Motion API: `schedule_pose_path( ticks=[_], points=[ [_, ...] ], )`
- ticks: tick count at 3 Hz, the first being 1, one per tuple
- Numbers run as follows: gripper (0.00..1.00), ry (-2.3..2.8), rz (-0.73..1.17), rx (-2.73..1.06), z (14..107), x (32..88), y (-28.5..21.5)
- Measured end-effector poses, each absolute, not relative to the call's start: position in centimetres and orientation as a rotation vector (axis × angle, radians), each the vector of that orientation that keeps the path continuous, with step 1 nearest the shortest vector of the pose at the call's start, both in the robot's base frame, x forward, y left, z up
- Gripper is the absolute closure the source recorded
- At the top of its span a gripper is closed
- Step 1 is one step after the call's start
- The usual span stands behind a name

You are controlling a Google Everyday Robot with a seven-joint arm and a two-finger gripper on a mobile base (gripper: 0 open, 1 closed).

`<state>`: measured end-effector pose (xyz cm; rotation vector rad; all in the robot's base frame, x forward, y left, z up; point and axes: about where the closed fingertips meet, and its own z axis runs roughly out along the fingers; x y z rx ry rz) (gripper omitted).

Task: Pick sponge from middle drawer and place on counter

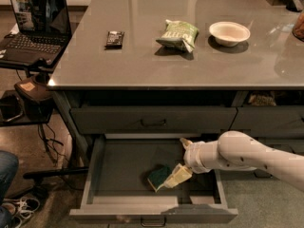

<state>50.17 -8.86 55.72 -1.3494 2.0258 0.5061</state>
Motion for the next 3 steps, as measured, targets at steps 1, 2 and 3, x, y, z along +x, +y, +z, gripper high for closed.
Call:
schedule_pose_path(
  ticks=[1, 2, 3],
  points=[
    [0.00, 2.015, 0.473, -1.276, 54.0, 52.0, -8.8],
    [0.00, 2.006, 0.418, -1.216, 53.7, 53.7, -9.2],
    [0.00, 2.006, 0.418, -1.216, 53.7, 53.7, -9.2]
  ],
)
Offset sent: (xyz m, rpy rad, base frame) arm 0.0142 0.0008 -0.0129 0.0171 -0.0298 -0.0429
